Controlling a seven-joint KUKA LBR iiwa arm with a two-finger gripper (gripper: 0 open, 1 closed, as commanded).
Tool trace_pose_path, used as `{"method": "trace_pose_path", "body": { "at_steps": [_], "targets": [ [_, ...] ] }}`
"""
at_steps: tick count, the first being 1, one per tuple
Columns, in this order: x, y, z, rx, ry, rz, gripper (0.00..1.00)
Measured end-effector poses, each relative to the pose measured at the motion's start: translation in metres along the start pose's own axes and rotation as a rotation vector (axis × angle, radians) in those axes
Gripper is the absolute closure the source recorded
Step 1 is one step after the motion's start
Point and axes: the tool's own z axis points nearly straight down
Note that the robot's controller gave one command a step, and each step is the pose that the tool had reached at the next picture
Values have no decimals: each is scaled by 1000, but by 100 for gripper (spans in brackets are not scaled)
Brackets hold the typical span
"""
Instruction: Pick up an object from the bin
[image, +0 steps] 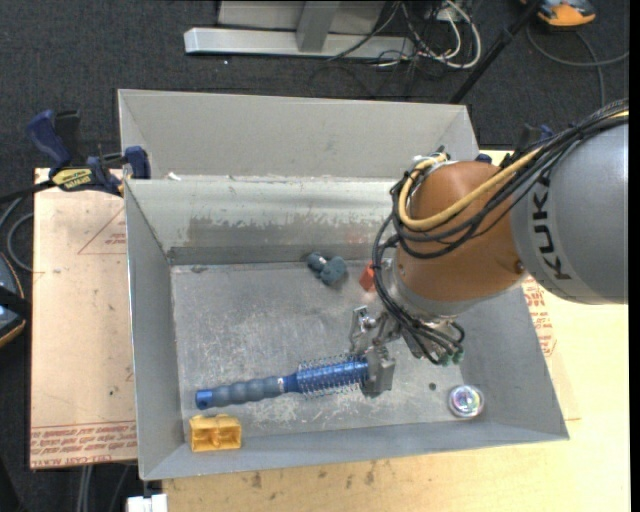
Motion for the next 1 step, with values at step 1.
{"method": "trace_pose_path", "body": {
  "at_steps": [1],
  "targets": [
    [0, 0, 0, 0, 0, 0, 100]
  ]
}}
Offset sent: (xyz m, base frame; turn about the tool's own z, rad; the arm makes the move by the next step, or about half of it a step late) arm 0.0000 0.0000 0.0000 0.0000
